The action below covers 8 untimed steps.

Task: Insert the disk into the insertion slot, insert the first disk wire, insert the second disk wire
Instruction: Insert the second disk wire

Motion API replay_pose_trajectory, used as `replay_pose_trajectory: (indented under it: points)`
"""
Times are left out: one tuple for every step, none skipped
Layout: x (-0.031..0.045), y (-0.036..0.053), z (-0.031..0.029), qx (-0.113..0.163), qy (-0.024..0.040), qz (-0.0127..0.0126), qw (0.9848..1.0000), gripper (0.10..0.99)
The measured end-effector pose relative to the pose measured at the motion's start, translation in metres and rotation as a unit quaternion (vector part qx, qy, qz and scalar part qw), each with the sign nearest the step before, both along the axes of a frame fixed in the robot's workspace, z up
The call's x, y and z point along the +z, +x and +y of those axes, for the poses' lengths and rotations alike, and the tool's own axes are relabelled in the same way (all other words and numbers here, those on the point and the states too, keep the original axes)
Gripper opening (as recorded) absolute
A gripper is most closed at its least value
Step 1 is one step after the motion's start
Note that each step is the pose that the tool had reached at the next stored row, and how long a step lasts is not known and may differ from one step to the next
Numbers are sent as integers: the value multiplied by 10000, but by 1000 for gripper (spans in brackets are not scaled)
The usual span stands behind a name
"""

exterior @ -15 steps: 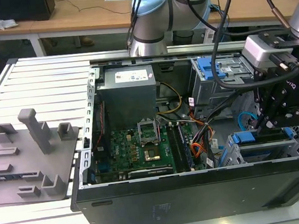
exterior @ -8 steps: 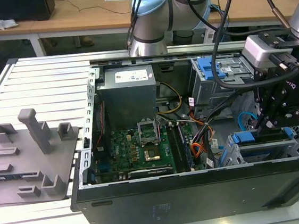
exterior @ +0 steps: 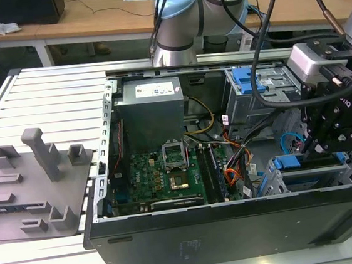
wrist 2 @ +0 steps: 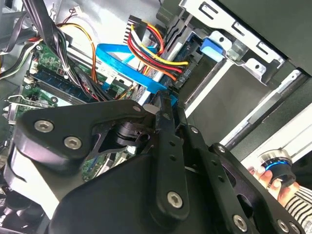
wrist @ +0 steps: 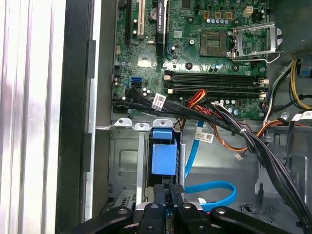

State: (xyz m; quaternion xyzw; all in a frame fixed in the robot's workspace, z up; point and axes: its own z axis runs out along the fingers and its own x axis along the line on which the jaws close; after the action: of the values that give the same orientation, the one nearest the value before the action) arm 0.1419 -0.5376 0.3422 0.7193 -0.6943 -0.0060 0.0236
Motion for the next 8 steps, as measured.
replay_pose_trajectory:
  points:
    - [-2, 0, 0, 0, 11, 0, 10000, 161]
    - [0, 0, 0, 0, 16, 0, 10000, 161]
    - [4, 0, 0, 0, 20, 0, 10000, 161]
    - [13, 0, 0, 0, 26, 0, 10000, 161]
    - [28, 0, 0, 0, 30, 0, 10000, 161]
    - [36, 0, 0, 0, 69, 0, 10000, 161]
    - [33, 0, 0, -1, 104, 2, 9999, 161]
    - [23, 1, 0, -1, 125, 7, 9999, 161]
